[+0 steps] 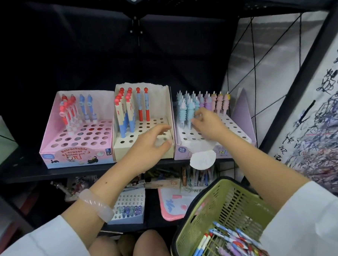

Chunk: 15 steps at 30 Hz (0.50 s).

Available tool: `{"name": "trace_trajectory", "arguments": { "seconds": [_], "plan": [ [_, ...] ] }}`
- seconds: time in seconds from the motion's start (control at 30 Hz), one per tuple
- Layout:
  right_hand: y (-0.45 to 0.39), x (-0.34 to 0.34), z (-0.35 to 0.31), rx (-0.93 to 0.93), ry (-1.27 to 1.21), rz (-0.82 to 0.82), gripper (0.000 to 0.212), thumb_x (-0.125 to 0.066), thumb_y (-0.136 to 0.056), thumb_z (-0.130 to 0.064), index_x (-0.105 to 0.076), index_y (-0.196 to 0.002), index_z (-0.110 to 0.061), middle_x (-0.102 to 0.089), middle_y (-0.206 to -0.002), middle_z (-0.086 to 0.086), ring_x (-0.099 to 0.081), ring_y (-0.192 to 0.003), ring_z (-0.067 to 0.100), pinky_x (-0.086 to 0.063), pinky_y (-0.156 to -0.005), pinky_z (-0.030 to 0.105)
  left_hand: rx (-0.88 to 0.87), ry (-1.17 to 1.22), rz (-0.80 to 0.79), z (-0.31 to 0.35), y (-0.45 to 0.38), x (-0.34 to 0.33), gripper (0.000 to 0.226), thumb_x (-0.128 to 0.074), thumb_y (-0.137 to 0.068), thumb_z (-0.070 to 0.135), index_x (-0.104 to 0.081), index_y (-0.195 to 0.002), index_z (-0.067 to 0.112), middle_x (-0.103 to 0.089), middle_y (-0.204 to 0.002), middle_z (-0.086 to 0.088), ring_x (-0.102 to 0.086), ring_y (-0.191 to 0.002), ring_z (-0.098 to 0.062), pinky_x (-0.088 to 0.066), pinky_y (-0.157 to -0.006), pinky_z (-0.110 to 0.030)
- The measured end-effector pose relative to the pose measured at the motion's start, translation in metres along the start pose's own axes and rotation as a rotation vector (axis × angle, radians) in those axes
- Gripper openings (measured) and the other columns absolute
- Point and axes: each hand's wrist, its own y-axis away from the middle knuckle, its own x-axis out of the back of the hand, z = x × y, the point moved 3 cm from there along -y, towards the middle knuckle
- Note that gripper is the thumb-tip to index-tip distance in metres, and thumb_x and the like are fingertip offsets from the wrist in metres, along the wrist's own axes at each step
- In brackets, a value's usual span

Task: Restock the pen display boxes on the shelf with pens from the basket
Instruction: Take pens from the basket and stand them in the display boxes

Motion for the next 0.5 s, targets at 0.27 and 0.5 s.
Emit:
{"name": "trace_trajectory", "arguments": {
  "seconds": [0.27,0.5],
  "plan": [
    [0.117,0.032,0.023,0.097,-0.262,-0.105,0.017,-0.049,-0.095,-0.015,-0.055,-0.108,-0.025,-0.065,-0.090,-0.007,-0.066,-0.080,0.009,-0.055,-0.074,0.022,-0.103,0.082,-0.283,0.024,0.038,-0.095,0.039,-0.051,-0.094,0.024,-0.045,-0.133,0.021,-0.050,-0.130,0.010,-0.041,-0.115,0.005,-0.030,-0.087,-0.005],
    [0.219,-0.034,0.147,-0.190,0.147,-0.426,0.025,-0.053,-0.094,-0.019,-0.058,-0.117,-0.012,-0.065,-0.112,0.004,-0.060,-0.098,0.013,-0.046,-0.086,0.023,0.038,-0.005,-0.575,-0.014,0.070,-0.187,0.040,-0.049,-0.096,0.027,-0.042,-0.135,0.018,-0.046,-0.141,0.000,-0.041,-0.129,-0.012,-0.032,-0.099,-0.020]
  ]
}}
